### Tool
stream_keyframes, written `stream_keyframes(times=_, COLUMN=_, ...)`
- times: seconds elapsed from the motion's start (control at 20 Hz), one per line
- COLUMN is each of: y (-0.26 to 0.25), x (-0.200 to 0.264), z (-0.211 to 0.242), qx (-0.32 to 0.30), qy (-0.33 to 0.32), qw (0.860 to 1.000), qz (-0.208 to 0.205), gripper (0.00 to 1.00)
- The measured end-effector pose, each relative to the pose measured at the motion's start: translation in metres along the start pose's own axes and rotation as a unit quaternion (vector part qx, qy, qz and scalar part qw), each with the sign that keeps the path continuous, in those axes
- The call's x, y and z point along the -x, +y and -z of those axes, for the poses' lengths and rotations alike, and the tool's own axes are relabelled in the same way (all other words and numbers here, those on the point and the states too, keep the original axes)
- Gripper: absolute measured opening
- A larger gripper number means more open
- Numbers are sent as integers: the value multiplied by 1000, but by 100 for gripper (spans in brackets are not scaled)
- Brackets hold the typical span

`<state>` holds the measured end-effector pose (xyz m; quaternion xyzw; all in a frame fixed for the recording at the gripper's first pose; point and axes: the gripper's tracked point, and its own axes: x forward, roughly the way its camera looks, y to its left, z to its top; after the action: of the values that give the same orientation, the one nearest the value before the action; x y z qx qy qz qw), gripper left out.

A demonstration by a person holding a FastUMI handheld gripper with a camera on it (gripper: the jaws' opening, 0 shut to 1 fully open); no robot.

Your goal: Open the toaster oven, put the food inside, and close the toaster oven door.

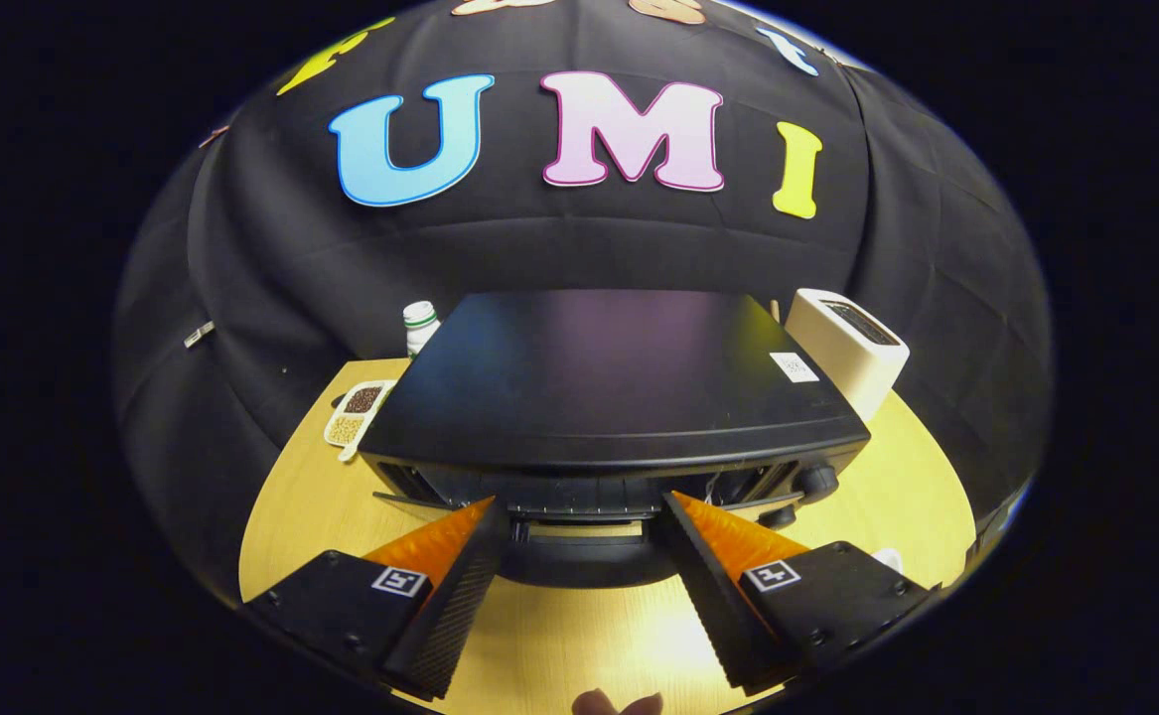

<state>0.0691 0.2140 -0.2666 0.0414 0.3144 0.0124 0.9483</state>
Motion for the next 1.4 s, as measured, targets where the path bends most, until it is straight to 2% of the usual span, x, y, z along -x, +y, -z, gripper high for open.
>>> stream_keyframes(times=0.5, y=-1, x=27, z=55, qx=3, qy=38, qw=999, qz=-7, gripper=99)
stream_keyframes(times=0.95, y=-3, x=33, z=132, qx=-3, qy=122, qw=992, qz=-18, gripper=99)
stream_keyframes(times=1.4, y=2, x=34, z=156, qx=11, qy=156, qw=986, qz=-56, gripper=98)
